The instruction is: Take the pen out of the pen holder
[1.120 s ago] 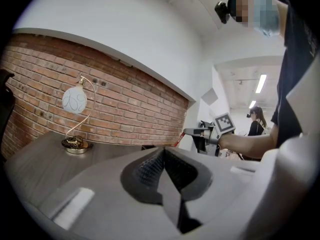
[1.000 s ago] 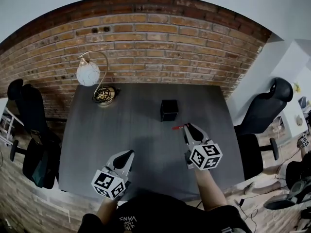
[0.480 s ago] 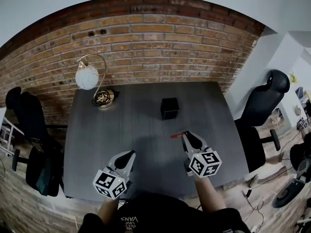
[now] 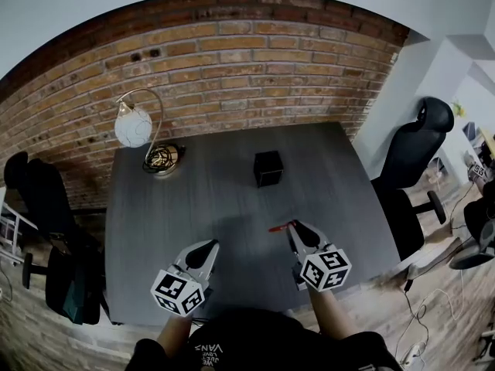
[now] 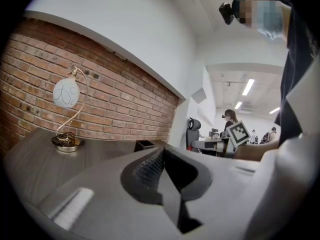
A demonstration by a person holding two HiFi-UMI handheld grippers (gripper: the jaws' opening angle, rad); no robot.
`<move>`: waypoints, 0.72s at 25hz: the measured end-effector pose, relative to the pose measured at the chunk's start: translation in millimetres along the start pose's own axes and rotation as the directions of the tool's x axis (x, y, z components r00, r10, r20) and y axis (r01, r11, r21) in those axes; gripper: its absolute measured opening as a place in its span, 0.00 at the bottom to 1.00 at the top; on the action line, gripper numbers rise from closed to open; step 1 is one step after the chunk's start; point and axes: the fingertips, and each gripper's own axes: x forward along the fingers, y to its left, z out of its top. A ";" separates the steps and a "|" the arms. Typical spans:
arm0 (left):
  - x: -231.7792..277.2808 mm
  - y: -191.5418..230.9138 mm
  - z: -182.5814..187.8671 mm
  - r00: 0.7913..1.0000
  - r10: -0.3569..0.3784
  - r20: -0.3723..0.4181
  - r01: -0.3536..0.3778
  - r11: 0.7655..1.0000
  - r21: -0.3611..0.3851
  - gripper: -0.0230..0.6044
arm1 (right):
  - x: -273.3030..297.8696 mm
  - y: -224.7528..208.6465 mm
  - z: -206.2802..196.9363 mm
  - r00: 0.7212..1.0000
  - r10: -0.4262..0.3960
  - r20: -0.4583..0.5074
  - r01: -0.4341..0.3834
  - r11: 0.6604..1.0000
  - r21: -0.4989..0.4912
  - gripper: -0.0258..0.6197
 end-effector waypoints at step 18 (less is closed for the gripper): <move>-9.2 4.0 -10.7 0.999 -0.038 -0.022 0.038 0.999 -0.007 0.12 | -24.6 25.9 -24.6 1.000 -0.022 -0.014 0.022 0.999 0.032 0.12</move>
